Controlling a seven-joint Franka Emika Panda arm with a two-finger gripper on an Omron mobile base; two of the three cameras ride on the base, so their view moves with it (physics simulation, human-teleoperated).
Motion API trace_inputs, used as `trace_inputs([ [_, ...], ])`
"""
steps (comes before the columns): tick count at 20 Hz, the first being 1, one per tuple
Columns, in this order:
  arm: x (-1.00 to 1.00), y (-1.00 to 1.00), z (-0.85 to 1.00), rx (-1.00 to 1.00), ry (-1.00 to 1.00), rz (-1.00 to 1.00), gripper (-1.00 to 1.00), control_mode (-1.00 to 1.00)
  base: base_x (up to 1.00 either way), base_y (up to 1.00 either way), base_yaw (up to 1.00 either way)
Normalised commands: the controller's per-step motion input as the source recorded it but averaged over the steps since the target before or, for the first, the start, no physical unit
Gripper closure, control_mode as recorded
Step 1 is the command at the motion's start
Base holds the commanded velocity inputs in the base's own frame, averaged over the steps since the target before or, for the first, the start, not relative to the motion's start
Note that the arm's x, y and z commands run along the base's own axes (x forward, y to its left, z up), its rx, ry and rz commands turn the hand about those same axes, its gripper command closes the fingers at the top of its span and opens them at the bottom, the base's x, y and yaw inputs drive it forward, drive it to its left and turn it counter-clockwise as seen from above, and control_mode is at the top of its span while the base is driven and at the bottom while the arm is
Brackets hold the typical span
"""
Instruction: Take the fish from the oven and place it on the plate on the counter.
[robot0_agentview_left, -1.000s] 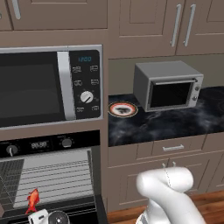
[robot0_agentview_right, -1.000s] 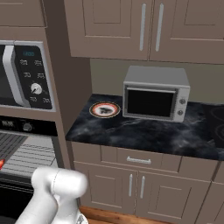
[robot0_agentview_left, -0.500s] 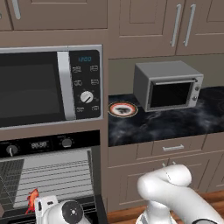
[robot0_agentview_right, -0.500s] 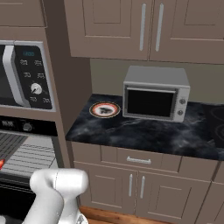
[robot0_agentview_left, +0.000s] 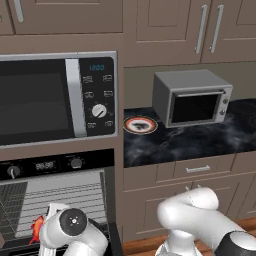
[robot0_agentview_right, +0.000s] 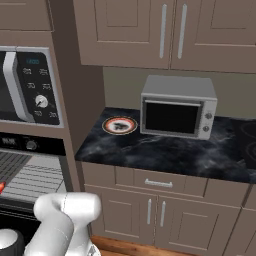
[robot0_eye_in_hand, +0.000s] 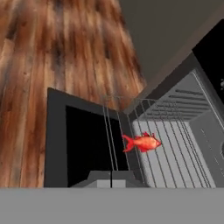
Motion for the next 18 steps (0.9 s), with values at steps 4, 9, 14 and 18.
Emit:
trace_inputs([
  [4,0.37,0.10,0.21,-0.16,0.59,-0.43,1.00,-1.00,0.00,0.00,0.00],
  [9,0.13,0.02,0.11,-0.11,0.57,-0.31,1.00,-1.00,0.00,0.00,0.00],
  [14,0.10,-0.07,-0.12,-0.01,0.37,-0.29,1.00,-1.00,0.00,0.00,0.00],
  [18,0.30,-0.11,-0.38,0.00,0.07,-0.37,1.00,-1.00,0.00,0.00,0.00],
])
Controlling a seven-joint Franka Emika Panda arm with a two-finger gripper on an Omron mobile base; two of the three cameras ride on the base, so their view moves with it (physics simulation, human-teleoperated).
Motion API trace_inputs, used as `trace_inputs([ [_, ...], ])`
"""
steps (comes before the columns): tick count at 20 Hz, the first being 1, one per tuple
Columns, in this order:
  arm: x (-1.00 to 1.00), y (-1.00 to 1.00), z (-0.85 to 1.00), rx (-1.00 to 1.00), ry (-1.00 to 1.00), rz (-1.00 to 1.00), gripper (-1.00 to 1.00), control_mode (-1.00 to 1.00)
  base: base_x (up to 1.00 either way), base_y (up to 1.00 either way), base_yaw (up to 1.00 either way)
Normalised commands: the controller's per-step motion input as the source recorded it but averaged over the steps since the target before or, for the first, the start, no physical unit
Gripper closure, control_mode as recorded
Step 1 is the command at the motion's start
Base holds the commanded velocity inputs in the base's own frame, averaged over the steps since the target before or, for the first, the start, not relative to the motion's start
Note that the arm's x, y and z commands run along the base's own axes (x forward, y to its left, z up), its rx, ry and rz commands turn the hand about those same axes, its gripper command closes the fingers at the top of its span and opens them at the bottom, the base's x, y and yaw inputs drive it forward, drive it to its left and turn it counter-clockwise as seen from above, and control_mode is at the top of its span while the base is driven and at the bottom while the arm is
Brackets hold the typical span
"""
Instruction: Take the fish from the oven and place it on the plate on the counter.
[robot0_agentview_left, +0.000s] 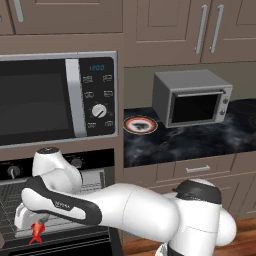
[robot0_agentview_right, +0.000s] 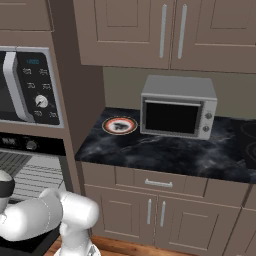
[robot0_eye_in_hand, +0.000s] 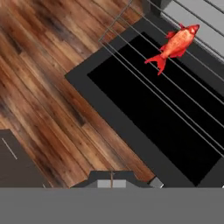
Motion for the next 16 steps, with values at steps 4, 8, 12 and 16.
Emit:
trace_inputs([
  [4,0.31,0.04,-0.25,0.00,0.00,-0.35,1.00,-1.00,0.00,0.00,0.00],
  [8,0.18,0.00,-0.39,0.00,0.00,-0.40,1.00,-1.00,0.00,0.00,0.00],
  [12,0.02,0.00,-0.44,0.00,-0.05,-0.44,1.00,-1.00,0.00,0.00,0.00],
  [16,0.00,0.06,-0.39,0.00,-0.11,-0.50,-1.00,-1.00,0.00,0.00,0.00],
])
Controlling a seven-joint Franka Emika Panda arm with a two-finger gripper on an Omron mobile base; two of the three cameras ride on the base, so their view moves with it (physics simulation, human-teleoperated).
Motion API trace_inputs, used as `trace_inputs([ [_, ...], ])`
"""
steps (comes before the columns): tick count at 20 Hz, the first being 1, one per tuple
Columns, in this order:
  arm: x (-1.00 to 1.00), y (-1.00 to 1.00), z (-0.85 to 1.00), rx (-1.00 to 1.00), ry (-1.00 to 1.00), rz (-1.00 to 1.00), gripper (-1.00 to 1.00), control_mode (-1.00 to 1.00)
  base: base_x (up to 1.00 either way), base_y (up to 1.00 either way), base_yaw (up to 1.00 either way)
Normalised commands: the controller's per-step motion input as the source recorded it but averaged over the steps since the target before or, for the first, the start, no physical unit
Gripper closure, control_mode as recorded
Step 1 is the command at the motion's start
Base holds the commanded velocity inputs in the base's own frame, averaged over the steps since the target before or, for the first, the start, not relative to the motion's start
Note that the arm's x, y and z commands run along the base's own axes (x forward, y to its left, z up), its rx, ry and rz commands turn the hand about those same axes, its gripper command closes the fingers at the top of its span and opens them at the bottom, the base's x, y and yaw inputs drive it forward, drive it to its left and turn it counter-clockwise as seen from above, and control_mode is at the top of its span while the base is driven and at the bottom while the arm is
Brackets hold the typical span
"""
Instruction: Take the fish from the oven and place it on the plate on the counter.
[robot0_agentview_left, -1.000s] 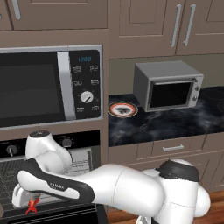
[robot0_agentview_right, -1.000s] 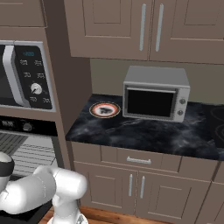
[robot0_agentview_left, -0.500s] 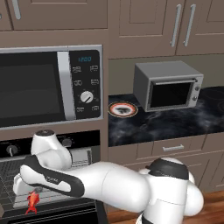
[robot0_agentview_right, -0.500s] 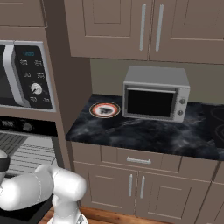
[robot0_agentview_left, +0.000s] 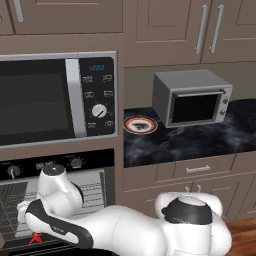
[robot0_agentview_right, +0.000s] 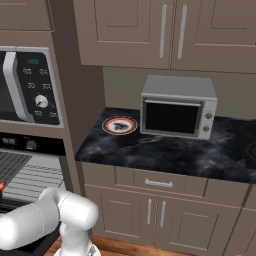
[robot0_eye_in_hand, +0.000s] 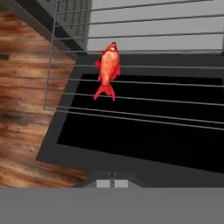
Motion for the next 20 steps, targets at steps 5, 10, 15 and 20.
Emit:
trace_inputs([
  [5,0.00,0.06,-0.31,0.00,-0.10,-0.52,-1.00,-1.00,0.00,0.00,0.00],
  [10,0.16,0.00,-0.12,0.00,-0.01,-0.34,-1.00,-1.00,0.00,0.00,0.00],
  [15,0.25,0.00,0.00,0.00,0.05,-0.08,-1.00,-1.00,0.00,0.00,0.00],
  [20,0.22,0.00,-0.01,0.00,0.15,0.01,-1.00,-1.00,0.00,0.00,0.00],
])
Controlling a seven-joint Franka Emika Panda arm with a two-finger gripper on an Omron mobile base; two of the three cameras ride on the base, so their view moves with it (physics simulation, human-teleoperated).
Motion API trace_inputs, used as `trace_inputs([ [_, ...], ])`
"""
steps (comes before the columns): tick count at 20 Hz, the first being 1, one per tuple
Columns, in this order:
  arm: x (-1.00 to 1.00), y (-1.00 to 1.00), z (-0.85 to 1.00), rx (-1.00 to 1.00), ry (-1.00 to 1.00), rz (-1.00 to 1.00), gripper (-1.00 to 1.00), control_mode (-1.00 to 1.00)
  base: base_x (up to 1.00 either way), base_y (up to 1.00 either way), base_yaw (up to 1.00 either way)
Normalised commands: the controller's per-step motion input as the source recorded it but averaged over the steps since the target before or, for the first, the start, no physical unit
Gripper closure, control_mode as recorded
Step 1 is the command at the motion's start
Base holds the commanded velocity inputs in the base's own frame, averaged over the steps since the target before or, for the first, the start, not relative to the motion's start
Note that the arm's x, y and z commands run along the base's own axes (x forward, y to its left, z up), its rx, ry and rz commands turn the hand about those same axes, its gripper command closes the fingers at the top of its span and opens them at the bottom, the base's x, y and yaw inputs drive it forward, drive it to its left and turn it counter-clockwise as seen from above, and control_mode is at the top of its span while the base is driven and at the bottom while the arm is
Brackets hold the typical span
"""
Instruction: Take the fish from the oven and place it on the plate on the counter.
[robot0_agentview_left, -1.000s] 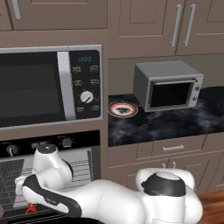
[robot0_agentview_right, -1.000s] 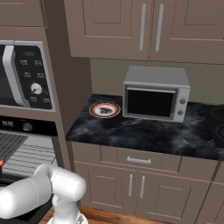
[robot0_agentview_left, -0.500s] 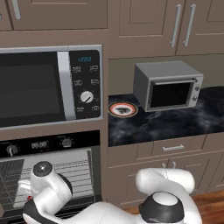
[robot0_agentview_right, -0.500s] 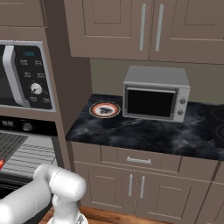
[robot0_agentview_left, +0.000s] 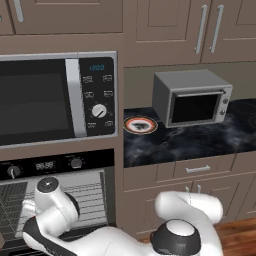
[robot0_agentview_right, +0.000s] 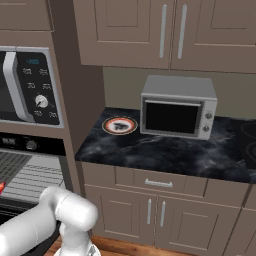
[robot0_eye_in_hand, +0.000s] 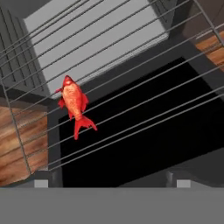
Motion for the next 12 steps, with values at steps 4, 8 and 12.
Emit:
trace_inputs([
  [4,0.33,0.00,-0.23,-0.08,0.21,0.14,-1.00,-1.00,0.00,0.00,0.00],
  [8,0.49,0.00,-0.39,-0.12,0.11,0.16,-1.00,-1.00,0.00,0.00,0.00],
  [12,0.37,0.09,-0.47,-0.16,0.08,0.17,-1.00,-1.00,0.00,0.00,0.00],
])
